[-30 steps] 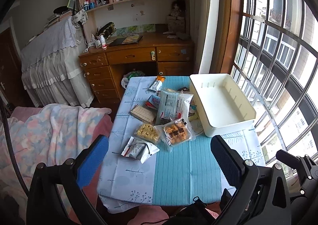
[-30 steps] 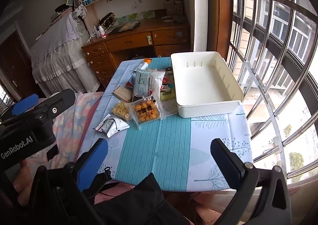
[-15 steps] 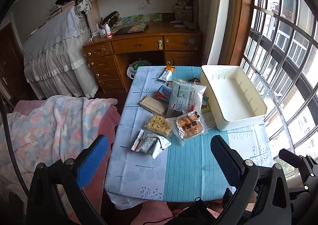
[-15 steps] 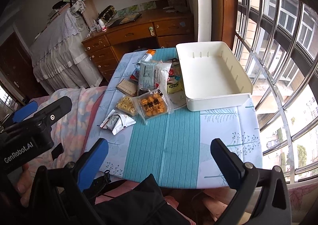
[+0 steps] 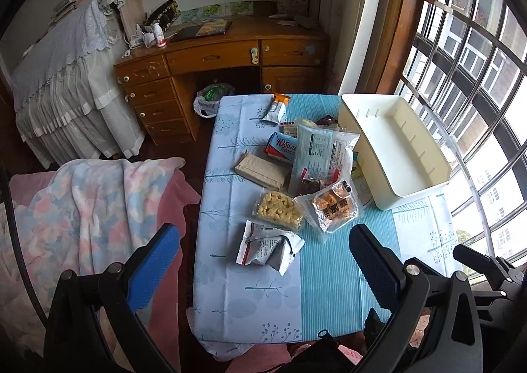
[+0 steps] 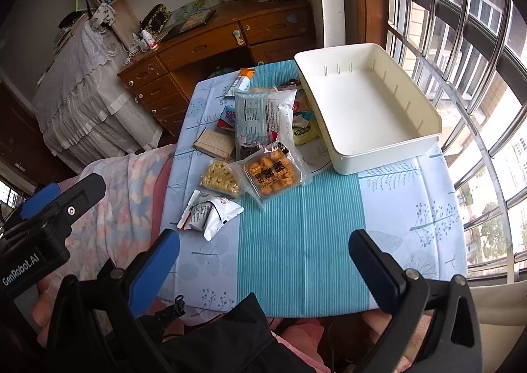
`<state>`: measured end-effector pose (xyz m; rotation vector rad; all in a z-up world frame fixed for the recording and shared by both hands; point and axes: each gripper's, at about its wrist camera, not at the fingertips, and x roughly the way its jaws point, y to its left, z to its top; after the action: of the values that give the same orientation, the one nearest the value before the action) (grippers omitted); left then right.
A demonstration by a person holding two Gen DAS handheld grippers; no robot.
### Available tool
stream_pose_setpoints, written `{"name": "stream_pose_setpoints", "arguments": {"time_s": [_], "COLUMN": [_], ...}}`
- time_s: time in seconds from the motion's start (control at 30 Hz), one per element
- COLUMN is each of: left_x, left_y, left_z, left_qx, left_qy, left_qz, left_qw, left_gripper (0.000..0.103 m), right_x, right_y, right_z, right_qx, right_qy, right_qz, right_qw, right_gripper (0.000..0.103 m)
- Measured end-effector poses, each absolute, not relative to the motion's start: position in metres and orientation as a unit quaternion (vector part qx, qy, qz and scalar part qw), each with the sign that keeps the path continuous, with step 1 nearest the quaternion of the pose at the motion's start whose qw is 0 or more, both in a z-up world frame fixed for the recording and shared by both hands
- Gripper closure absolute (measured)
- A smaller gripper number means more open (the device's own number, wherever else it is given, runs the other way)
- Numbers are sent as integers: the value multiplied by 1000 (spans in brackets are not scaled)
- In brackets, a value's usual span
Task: Organize snacks
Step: 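Move both tools toward the snack packets on the table, then grasp the orange-puff bag with the right gripper while the left grasps the silver-white packet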
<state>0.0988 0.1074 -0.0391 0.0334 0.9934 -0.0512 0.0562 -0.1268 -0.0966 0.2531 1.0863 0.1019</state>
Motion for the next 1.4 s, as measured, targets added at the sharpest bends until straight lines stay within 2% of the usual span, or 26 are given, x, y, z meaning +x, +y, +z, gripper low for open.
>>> {"name": "stream_pose_setpoints", "arguments": {"time_s": [0.37, 0.93, 1.4], "left_x": [151, 196, 229], "left_y": [159, 117, 86], "left_z": [-97, -215, -296], "left_qx": [-20, 46, 58], "left_qy": [551, 673, 750], "left_qz": [-94, -165, -153], "left_qw": [829, 719, 640], "left_gripper": [1, 1, 1], "right_x": [100, 154, 203], "right_y": [-103, -142, -146], "right_z": [-123, -220, -303], "right_qx": [205, 456, 510], "right_qy": [557, 605, 614], "right_qz": [-15, -83, -133], "right_qw": [804, 648, 588], "right_gripper": [0, 0, 0]}}
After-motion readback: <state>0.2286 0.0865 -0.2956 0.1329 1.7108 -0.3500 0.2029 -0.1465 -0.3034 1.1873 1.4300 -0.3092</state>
